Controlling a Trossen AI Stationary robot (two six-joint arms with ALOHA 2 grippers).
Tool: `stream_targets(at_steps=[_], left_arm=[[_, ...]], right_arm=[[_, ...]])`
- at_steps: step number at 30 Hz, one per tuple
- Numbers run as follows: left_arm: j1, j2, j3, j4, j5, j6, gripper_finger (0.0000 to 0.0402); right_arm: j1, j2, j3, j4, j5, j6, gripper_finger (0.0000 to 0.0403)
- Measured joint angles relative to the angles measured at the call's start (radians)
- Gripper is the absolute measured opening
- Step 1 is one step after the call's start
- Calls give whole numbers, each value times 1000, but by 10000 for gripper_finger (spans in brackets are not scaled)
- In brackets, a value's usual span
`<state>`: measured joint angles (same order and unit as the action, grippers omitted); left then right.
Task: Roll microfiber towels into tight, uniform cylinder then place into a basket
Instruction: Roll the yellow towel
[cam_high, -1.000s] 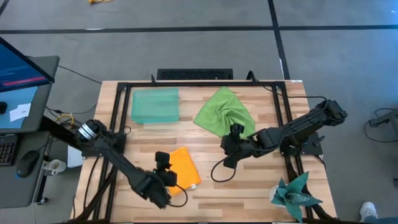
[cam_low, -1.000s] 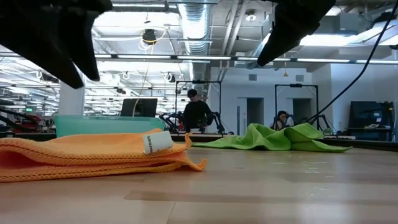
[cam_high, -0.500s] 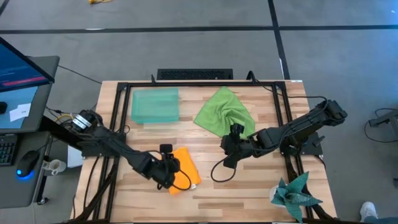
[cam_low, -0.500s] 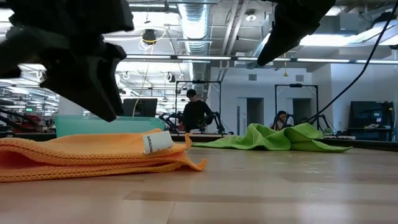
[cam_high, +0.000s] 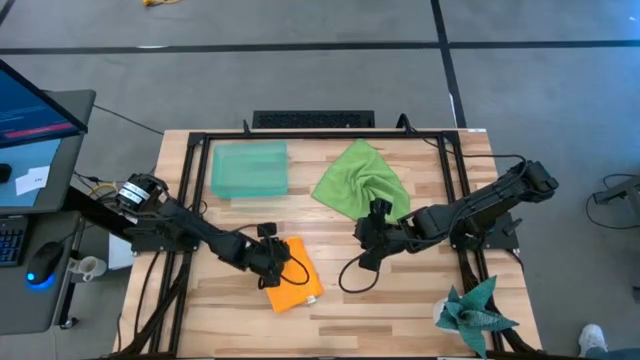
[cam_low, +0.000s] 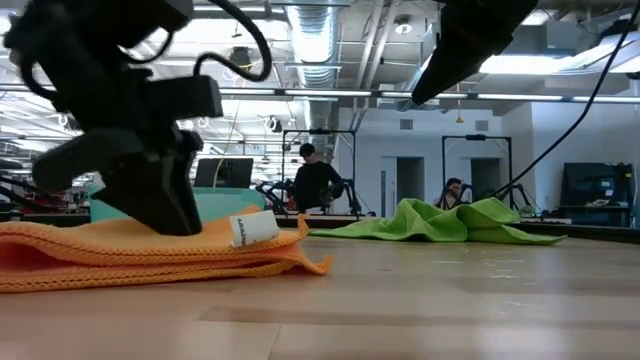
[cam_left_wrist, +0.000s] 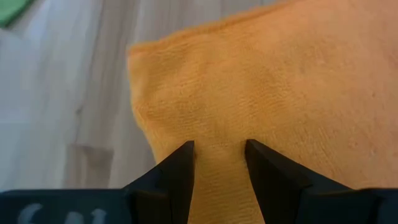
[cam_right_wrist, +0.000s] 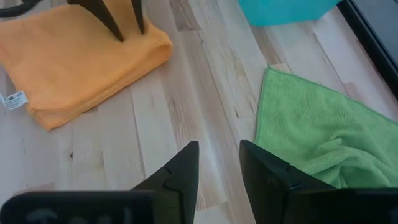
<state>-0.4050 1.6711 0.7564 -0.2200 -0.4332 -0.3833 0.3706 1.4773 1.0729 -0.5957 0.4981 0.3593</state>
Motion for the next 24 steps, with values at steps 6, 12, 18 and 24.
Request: stream_targets(at_steps=[6, 12, 18, 24], left_arm=[[88, -1, -44, 151, 29, 14, 139], [161, 0, -54, 269, 35, 35, 139], [175, 0, -54, 318, 36, 188, 139], [123, -2, -53, 466, 39, 222, 139]], right_arm=[[-7, 0, 0, 1, 0, 0, 137], [-22, 0, 0, 5, 0, 1, 139], [-22, 0, 0, 6, 0, 6, 137], [-18, 0, 0, 6, 0, 6, 139]])
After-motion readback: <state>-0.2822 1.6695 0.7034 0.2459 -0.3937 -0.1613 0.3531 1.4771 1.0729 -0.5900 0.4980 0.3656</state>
